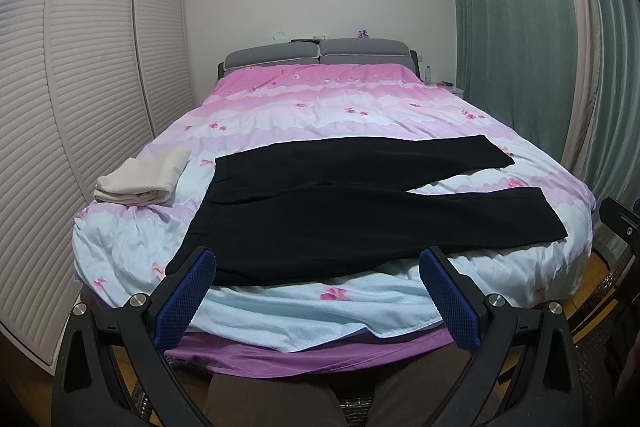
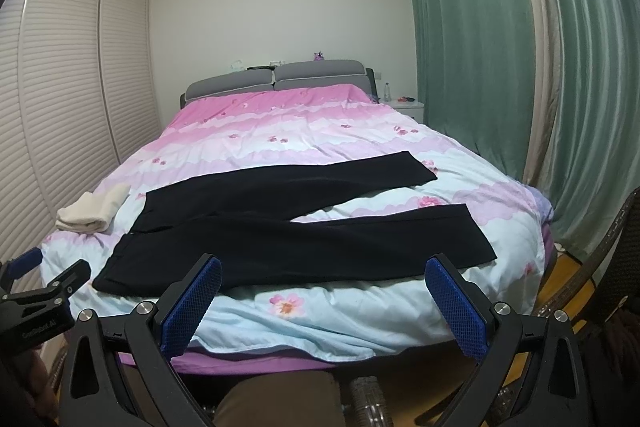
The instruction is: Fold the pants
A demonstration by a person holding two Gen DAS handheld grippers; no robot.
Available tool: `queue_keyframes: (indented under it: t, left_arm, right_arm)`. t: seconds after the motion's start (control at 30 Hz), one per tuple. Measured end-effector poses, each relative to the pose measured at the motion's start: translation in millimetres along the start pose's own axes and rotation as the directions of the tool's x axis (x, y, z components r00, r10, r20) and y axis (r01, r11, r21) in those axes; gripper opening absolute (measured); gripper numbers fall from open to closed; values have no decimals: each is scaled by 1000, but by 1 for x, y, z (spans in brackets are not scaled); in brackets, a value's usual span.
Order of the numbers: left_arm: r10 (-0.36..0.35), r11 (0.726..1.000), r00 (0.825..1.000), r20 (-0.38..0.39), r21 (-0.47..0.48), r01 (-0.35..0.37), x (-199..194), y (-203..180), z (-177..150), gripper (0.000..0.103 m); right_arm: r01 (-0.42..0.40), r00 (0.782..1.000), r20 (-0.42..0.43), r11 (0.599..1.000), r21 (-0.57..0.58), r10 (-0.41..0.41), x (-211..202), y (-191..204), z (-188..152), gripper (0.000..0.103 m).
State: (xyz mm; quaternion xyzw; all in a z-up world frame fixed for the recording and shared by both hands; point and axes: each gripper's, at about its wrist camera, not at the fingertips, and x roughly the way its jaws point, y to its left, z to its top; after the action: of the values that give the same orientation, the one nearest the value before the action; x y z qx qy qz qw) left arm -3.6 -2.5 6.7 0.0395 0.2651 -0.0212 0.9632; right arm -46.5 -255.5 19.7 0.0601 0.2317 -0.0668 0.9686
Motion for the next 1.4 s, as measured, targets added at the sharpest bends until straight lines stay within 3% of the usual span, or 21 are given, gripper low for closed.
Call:
queue_keyframes:
  t: [0.87,1.4]
  left_arm:
    - [22,1000,1000,10,8,-22,18,-1,14,103]
    - [-2,999,1000,-9,43,3,88,-17,68,103]
  right_arm:
    - [-8,1000,23,1000,-19,8,10,6,11,103]
    - [-5,1000,3,1000,11,5,94,-5,59,103]
